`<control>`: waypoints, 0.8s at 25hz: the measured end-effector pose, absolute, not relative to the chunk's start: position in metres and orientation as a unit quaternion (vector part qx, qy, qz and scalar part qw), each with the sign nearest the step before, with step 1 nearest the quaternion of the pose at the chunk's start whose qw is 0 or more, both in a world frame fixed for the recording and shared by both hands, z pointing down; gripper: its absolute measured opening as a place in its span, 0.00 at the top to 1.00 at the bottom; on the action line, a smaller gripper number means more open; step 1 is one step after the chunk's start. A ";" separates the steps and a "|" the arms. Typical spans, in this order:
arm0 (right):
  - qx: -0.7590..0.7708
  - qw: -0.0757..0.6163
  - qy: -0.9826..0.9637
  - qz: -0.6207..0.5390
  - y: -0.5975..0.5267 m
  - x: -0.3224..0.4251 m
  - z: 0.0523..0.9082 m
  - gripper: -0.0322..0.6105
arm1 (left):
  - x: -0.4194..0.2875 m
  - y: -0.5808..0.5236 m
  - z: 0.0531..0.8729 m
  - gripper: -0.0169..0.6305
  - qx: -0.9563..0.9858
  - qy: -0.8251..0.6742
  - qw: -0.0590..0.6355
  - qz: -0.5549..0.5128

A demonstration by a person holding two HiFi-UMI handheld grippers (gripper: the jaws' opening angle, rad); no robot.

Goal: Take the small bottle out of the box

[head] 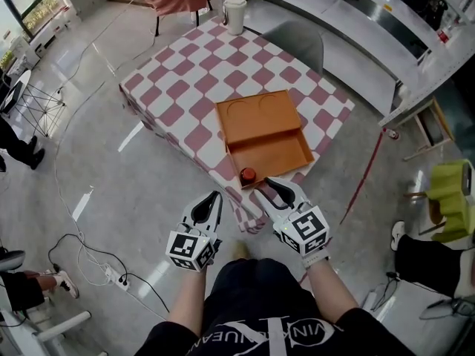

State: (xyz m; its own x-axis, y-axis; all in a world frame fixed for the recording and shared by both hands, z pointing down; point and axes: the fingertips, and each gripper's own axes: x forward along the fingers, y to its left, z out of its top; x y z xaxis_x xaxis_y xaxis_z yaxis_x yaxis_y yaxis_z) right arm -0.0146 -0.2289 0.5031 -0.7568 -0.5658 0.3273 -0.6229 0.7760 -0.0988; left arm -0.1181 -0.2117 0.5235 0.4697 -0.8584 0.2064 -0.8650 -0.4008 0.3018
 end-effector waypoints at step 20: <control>0.261 0.213 -0.937 0.086 -0.261 -0.046 0.532 0.68 | -0.120 -0.225 0.550 0.94 0.823 -0.530 0.204 0.014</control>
State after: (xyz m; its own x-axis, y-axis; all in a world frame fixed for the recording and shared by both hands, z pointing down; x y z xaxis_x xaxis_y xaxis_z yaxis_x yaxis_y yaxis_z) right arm -0.0463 -0.2608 0.5316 -0.7725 -0.4535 0.4445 -0.5269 0.8484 -0.0502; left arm -0.1201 -0.2248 0.5499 0.4374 -0.8670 0.2389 -0.8781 -0.3543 0.3217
